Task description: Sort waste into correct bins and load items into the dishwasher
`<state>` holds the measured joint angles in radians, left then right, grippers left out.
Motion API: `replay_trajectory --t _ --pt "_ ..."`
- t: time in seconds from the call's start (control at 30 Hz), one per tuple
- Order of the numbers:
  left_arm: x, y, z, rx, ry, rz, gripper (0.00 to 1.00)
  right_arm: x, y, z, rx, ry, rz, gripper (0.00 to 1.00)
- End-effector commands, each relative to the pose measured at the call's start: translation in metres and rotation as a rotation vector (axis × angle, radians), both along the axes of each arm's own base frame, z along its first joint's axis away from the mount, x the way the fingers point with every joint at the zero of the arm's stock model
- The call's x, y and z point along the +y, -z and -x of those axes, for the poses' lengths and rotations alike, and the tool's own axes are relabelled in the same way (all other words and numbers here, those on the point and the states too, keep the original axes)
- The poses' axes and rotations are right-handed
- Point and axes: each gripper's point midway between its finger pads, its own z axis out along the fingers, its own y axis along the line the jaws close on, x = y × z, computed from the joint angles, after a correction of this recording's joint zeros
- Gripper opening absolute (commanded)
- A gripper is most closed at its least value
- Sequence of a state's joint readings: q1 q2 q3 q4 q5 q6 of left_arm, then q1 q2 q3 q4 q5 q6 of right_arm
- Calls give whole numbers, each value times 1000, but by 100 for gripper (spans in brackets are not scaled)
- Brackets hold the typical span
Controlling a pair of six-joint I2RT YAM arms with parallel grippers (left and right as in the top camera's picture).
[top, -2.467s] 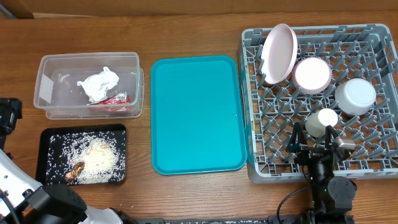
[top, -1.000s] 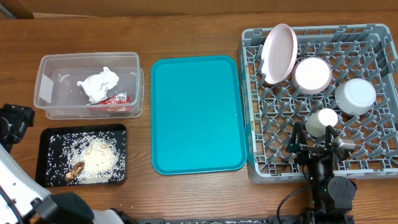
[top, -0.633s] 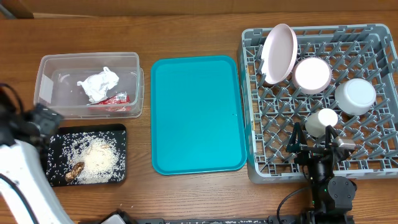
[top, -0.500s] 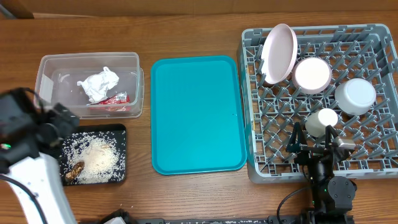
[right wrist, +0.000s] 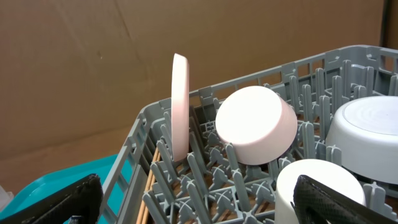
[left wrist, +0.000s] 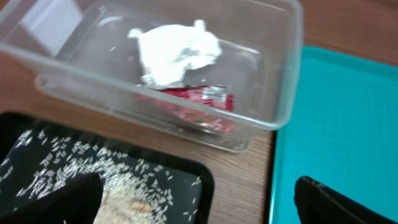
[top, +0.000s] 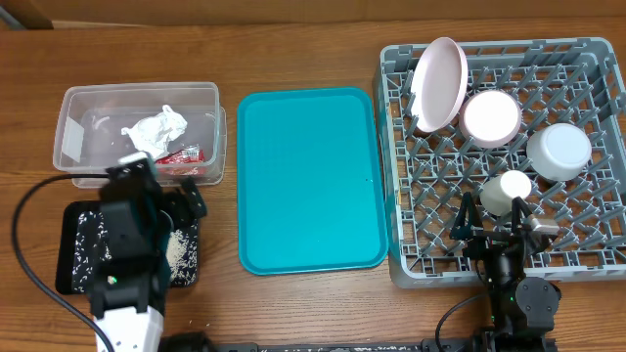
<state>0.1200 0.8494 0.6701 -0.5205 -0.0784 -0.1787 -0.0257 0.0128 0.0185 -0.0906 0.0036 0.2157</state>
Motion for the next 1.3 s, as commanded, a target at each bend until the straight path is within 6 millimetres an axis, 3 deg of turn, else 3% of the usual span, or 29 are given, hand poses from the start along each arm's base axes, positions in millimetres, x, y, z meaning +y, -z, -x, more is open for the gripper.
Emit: replay_trajectory --t 0.0,0.37,0.6,0.87,1.27 --pt "-8 12 6 -13 86 -76 100 0 1 0 -6 0 4 100" --pt "-10 48 30 -45 81 -77 100 0 1 0 -6 0 4 100" --pt "-9 32 37 -183 77 -111 100 0 1 0 -6 0 4 100" --pt "-12 27 41 -298 83 -119 100 0 1 0 -6 0 4 100" --pt "-26 0 29 -585 152 -125 100 0 1 0 -6 0 4 100"
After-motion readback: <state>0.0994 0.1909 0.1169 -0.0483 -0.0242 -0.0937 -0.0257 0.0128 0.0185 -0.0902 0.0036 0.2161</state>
